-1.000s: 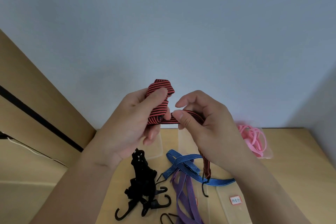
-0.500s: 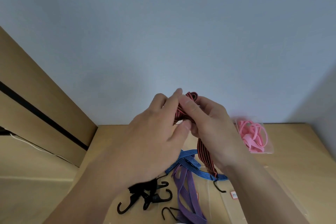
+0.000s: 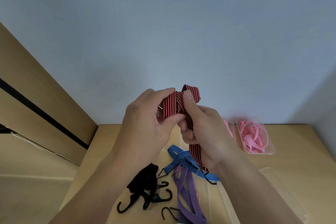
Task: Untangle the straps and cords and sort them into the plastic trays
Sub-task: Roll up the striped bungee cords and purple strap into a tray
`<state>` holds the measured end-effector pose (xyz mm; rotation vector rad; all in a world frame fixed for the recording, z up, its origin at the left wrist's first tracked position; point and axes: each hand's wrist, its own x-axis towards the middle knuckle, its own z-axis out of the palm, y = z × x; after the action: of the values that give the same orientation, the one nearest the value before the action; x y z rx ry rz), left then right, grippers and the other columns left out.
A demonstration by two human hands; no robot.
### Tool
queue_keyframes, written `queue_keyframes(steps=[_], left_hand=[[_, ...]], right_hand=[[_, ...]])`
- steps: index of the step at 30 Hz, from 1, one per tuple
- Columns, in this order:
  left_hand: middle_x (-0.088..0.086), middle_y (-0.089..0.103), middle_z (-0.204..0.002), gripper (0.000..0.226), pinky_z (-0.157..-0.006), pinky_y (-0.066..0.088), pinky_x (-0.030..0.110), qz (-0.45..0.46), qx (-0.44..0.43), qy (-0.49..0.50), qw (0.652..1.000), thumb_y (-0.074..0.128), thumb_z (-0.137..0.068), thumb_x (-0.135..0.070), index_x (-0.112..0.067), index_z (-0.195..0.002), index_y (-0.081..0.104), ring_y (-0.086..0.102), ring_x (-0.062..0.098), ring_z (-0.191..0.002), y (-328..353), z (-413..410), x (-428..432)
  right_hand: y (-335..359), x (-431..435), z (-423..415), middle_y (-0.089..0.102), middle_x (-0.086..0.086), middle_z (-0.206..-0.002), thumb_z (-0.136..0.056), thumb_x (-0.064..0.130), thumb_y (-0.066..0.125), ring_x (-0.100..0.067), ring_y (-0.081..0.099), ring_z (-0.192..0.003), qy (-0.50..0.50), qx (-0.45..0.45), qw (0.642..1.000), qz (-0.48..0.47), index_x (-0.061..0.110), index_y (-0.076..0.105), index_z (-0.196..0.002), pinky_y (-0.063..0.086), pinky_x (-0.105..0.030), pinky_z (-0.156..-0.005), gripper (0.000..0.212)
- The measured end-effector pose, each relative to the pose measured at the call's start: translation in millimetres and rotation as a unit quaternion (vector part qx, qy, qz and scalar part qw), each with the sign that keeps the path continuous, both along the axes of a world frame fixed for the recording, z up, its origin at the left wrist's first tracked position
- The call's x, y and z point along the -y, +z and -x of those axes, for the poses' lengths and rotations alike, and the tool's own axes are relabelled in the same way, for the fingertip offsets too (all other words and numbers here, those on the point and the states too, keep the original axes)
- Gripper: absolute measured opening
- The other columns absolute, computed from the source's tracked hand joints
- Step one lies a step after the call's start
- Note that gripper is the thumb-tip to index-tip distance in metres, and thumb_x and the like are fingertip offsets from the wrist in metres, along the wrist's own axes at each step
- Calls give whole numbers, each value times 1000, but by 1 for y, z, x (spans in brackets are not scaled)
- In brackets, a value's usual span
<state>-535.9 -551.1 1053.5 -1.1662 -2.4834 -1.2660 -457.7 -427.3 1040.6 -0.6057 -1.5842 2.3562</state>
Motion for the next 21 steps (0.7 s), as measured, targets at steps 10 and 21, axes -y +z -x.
queue_keyframes(steps=[10,21], left_hand=[[-7,59,-109,49,-68,61,35,-30,150,-98,983,76,-80,-37,-34,-127,64,66,18,-89,4,3,9],[1,68,-97,28,-57,57,27,-86,157,-17,984,76,-90,-27,-27,-115,65,69,18,-65,4,4,-2]], right_hand=[[4,-1,0,40,-2,-59,-95,45,59,-14,27,-50,-6,-23,999,26,12,55,-81,19,-31,-49,36],[11,-1,-1,40,-7,-62,-87,47,69,-16,30,-46,-18,-31,999,11,17,55,-72,27,-28,-44,37]])
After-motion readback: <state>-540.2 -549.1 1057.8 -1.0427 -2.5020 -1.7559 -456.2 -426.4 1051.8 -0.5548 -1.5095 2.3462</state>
